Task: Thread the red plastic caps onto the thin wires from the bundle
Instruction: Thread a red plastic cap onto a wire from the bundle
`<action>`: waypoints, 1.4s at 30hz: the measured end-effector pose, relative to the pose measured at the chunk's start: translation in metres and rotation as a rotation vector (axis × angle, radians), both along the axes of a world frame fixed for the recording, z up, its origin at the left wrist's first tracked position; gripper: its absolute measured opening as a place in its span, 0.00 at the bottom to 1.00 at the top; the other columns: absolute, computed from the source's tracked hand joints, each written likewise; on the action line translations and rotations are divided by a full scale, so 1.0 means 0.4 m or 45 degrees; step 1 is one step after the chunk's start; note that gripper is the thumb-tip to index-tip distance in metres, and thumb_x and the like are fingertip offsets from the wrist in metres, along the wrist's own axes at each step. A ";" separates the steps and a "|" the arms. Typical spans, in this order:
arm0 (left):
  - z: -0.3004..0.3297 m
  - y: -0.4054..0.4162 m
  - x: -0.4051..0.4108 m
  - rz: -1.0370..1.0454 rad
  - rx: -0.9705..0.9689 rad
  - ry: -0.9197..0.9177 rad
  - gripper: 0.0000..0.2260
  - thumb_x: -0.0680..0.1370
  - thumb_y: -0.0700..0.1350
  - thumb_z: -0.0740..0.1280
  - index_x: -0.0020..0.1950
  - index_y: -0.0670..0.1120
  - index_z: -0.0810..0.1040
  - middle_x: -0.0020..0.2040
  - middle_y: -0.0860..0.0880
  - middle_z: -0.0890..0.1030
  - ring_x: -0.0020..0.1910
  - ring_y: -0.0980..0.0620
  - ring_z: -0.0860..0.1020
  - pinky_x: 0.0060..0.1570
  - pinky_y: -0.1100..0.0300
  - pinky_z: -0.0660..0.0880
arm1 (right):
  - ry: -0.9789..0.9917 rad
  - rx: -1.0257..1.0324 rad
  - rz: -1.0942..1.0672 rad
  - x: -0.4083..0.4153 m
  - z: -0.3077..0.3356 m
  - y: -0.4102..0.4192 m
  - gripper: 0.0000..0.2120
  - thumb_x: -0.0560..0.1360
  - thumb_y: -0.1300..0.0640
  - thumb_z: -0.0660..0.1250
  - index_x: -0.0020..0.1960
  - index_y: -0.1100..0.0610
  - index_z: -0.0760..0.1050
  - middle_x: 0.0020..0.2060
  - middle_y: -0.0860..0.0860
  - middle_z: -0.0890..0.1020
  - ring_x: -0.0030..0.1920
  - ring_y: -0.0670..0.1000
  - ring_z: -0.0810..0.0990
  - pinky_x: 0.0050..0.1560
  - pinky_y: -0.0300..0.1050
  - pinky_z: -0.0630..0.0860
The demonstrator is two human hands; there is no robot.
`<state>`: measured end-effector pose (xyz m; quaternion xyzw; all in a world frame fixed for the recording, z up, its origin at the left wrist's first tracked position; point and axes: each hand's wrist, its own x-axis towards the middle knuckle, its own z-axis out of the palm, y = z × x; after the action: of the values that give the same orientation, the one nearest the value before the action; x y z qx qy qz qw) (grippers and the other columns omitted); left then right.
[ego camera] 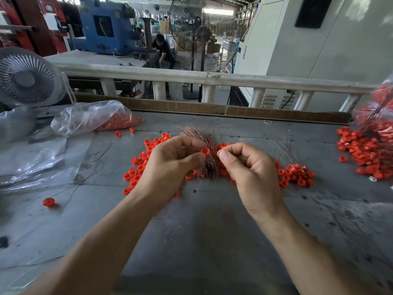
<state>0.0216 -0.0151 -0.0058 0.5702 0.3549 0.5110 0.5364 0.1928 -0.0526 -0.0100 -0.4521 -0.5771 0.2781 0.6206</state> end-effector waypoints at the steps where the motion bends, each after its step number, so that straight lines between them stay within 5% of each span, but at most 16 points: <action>1: 0.002 -0.002 0.002 -0.018 0.000 -0.025 0.08 0.76 0.34 0.72 0.53 0.42 0.82 0.44 0.40 0.84 0.39 0.53 0.80 0.33 0.66 0.75 | -0.003 0.003 0.010 0.000 -0.001 0.001 0.07 0.77 0.54 0.69 0.42 0.55 0.81 0.25 0.41 0.72 0.27 0.43 0.66 0.29 0.36 0.65; 6: 0.010 -0.012 0.012 -0.051 0.027 -0.074 0.08 0.76 0.31 0.71 0.53 0.41 0.81 0.39 0.49 0.83 0.35 0.57 0.80 0.33 0.68 0.75 | -0.053 0.052 0.022 -0.002 -0.003 0.003 0.06 0.78 0.57 0.70 0.42 0.54 0.81 0.26 0.40 0.74 0.27 0.40 0.68 0.29 0.31 0.65; 15: 0.017 -0.018 0.009 -0.051 0.079 -0.058 0.11 0.76 0.31 0.71 0.56 0.41 0.82 0.40 0.50 0.83 0.34 0.59 0.79 0.33 0.69 0.74 | -0.088 0.038 0.035 -0.005 -0.010 0.007 0.05 0.77 0.56 0.70 0.42 0.53 0.81 0.27 0.42 0.75 0.29 0.41 0.69 0.30 0.35 0.66; 23: 0.005 -0.013 0.012 -0.047 0.111 0.026 0.09 0.75 0.34 0.73 0.53 0.42 0.82 0.37 0.51 0.82 0.29 0.61 0.75 0.27 0.70 0.70 | -0.105 0.021 0.024 -0.006 -0.012 0.005 0.04 0.77 0.54 0.70 0.43 0.52 0.82 0.32 0.57 0.80 0.32 0.45 0.73 0.33 0.42 0.70; 31: 0.004 -0.018 0.019 -0.042 0.077 -0.005 0.07 0.76 0.34 0.72 0.53 0.39 0.82 0.35 0.52 0.82 0.32 0.61 0.78 0.28 0.71 0.72 | -0.107 0.025 -0.031 -0.002 -0.015 0.008 0.05 0.77 0.57 0.72 0.42 0.53 0.82 0.33 0.54 0.82 0.32 0.43 0.75 0.34 0.38 0.72; 42: 0.013 -0.026 0.016 -0.068 0.076 0.089 0.08 0.77 0.34 0.71 0.53 0.45 0.84 0.33 0.55 0.82 0.31 0.61 0.77 0.29 0.71 0.71 | -0.167 0.048 -0.049 -0.001 -0.006 0.000 0.06 0.77 0.62 0.73 0.42 0.55 0.82 0.32 0.57 0.81 0.32 0.47 0.75 0.34 0.50 0.72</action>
<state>0.0282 -0.0254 -0.0004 0.6126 0.3427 0.4868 0.5200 0.1924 -0.0527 -0.0123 -0.4685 -0.6128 0.2249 0.5953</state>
